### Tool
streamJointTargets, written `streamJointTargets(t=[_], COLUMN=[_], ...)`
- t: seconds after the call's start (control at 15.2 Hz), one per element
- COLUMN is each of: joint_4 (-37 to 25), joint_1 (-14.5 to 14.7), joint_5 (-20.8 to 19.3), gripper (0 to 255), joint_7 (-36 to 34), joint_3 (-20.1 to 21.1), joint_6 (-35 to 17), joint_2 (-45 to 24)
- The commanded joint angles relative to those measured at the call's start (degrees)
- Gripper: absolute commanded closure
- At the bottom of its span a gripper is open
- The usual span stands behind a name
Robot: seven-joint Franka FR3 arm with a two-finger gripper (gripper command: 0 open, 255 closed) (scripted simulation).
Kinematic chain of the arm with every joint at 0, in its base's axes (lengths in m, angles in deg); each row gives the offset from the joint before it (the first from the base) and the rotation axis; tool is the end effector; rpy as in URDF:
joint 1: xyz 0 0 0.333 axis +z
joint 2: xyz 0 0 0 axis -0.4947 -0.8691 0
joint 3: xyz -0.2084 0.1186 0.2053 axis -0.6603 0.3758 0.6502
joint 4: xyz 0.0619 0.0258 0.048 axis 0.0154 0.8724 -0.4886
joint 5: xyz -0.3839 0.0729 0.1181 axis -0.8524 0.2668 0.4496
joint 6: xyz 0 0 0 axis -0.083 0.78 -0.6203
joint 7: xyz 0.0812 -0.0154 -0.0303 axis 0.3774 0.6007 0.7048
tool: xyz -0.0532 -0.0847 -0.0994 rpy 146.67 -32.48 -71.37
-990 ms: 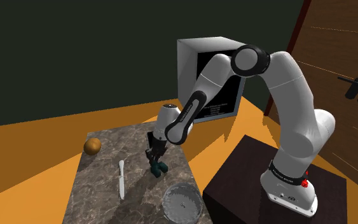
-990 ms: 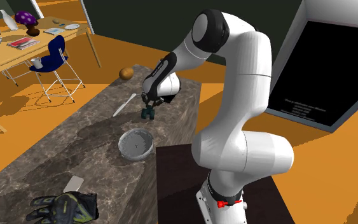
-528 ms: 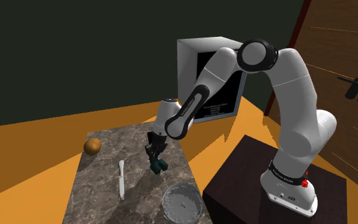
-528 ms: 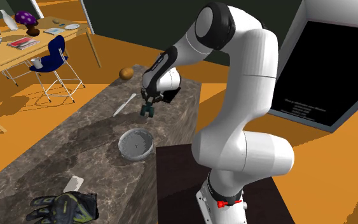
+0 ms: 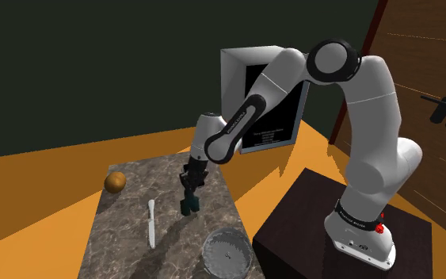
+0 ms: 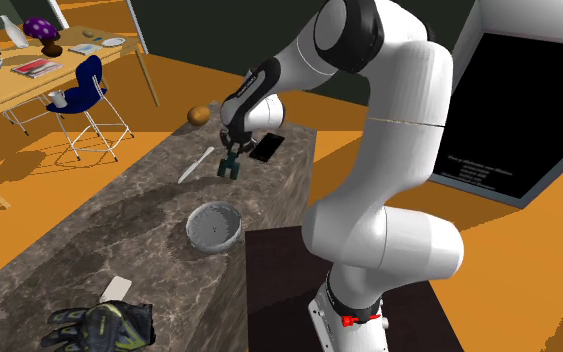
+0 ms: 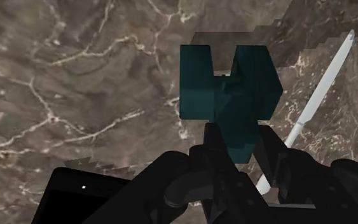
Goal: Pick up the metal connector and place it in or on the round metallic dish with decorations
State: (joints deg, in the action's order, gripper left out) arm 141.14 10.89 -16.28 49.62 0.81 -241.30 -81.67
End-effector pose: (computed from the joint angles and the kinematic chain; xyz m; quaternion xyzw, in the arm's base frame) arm 0.5506 0.2400 0.1699 -0.9801 0.0701 -0.0308 0.1829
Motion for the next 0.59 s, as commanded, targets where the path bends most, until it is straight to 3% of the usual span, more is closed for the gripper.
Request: streamJointTargets(t=[0.0,0.4,0.46,0.53], joint_4=[-0.1,0.1,-0.1,-0.1], joint_1=[-0.8,-3.7,-3.0,-3.0], joint_5=[0.7,3.1,2.5,2.5], gripper=[255,255,255,0], joint_7=[0.1,0.8,0.5,0.5], joint_3=[1.0,4.5,3.8,3.8], joint_6=[1.2,4.6,4.1,4.1], joint_2=[1.1,4.7,4.1,4.1])
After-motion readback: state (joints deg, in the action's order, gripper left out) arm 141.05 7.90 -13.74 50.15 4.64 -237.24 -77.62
